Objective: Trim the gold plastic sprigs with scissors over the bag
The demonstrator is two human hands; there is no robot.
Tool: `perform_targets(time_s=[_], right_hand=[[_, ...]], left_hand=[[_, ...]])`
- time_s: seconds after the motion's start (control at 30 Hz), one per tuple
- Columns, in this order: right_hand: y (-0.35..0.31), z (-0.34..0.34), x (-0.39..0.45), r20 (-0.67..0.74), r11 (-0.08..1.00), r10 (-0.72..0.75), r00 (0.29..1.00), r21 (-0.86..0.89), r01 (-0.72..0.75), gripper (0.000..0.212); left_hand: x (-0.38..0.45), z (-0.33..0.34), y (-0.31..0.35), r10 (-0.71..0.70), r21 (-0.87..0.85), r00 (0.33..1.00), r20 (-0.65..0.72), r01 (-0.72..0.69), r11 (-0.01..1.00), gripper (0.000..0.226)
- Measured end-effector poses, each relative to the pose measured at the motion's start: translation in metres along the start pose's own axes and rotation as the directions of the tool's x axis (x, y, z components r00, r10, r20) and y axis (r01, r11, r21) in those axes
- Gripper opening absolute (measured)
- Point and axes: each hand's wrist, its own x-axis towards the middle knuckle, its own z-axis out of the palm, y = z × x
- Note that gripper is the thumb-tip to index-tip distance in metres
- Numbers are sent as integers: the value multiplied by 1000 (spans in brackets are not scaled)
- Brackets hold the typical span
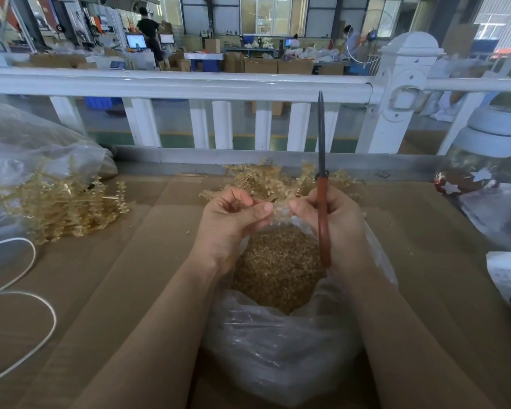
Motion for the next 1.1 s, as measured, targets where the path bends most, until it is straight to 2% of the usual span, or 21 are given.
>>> perform_targets(time_s=[0.13, 0.2, 0.27, 0.33, 0.4, 0.57, 0.67, 0.77, 0.83, 0.93, 1.0, 1.1], right_hand=[[1, 1, 1, -9, 1000, 9, 1000, 5, -9, 16], [0, 0, 1, -13, 999, 13, 1000, 45, -12, 16], [0, 1, 1, -17, 999, 10, 1000, 32, -9, 16], [0, 2, -1, -27, 1000, -1, 1000, 25, 1, 19], [-1, 1, -1, -38, 999, -8, 999, 36, 9, 21], [-1, -1, -1, 24, 999, -30, 999, 23, 29, 14], [-4, 3, -2, 143, 995, -24, 989, -94, 38, 12], [-4, 7, -2, 232, 995, 12, 973, -103, 13, 18], [-3, 8, -2, 219, 995, 21, 975, -100, 1, 20], [-3, 8, -3, 177, 995, 33, 984, -95, -16, 19], [-3, 8, -2, 151, 996, 45, 988, -80, -34, 19], [-1, 7, 0, 145, 996, 35, 989, -89, -23, 18]], left_hand=[[-4, 2, 1, -98, 203, 992, 79, 80, 976, 21], [-6, 4, 4, -207, 328, 968, 143, 151, 933, 20], [-10, 6, 6, -327, 451, 934, 142, 233, 861, 24], [-11, 7, 5, -352, 494, 929, 109, 257, 830, 26], [-10, 7, 5, -288, 426, 956, 50, 240, 872, 23], [-5, 6, 4, -151, 97, 985, -81, 159, 983, 13], [-4, 8, 3, -129, 112, 971, -201, 153, 982, 19], [-4, 8, 1, -124, 126, 964, -236, 157, 980, 28], [-3, 8, 1, -124, 105, 965, -229, 152, 983, 25], [-3, 5, 2, -134, 122, 986, -100, 146, 982, 16], [-4, 3, 3, -191, 166, 981, -26, 193, 967, 19], [-6, 4, 4, -281, 222, 960, 8, 272, 936, 20]])
